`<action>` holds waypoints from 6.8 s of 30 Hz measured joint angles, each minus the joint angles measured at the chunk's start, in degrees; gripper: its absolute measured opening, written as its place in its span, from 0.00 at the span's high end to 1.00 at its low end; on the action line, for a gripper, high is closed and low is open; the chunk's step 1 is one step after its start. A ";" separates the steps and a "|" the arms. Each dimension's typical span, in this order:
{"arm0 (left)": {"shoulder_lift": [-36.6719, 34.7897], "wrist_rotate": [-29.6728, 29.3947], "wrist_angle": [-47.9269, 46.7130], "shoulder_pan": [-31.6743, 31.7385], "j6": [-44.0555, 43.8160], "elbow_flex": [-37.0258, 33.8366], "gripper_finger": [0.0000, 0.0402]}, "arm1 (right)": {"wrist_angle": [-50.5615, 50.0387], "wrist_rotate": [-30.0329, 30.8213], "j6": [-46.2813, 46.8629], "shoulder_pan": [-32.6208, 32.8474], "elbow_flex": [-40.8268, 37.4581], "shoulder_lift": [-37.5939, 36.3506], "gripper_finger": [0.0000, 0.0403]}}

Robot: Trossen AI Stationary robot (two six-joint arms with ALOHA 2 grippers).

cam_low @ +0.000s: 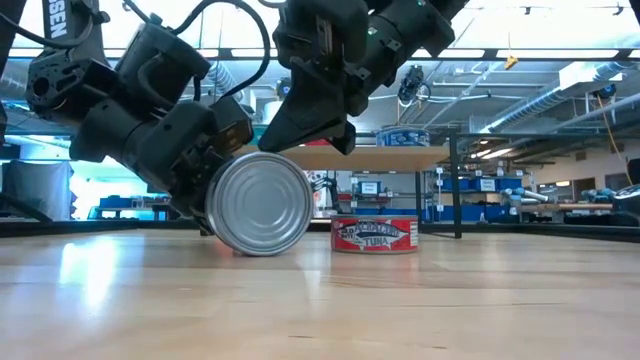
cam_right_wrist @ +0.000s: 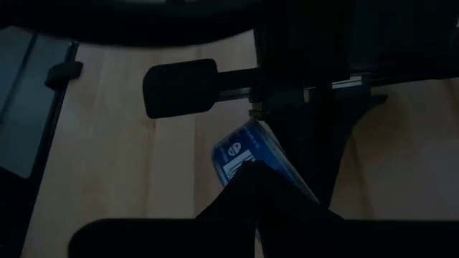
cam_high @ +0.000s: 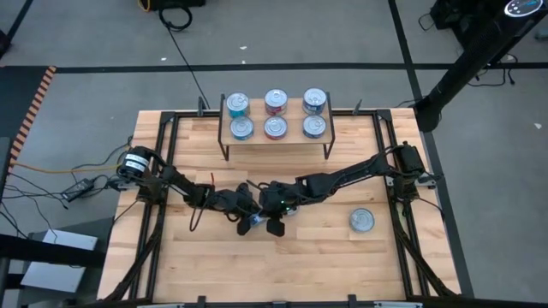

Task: Stack canned seafood by type on shelf
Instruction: Stack the blue tuna can on top of the other blue tuna can on the shelf

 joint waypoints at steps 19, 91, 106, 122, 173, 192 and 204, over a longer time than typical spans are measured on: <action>-11.15 2.09 -21.31 0.26 -1.96 -0.04 1.00 | -0.02 0.70 1.61 -0.21 -0.04 0.04 0.98; -26.95 -15.87 -56.15 -12.99 -17.24 13.50 0.28 | -0.45 6.98 4.60 -3.51 -0.13 -1.79 0.98; -17.48 -15.68 -66.42 -13.53 -32.22 21.00 0.23 | -8.56 6.81 1.67 -3.34 -0.13 -5.41 0.98; -17.35 -14.13 -65.13 -13.23 -34.82 22.42 0.58 | -20.42 -0.06 -15.71 -7.43 -0.09 -15.62 0.98; -18.62 -2.57 -13.56 -5.92 -11.91 -4.02 1.00 | -4.40 14.42 9.16 4.86 -12.55 -22.27 0.98; -11.96 -3.99 -5.54 -0.31 -4.60 -4.37 1.00 | 7.52 17.06 6.67 13.54 -12.52 -7.78 0.98; 1.01 -1.17 6.68 -0.37 -7.39 -3.20 1.00 | 14.15 14.00 9.28 14.96 -12.28 4.09 0.98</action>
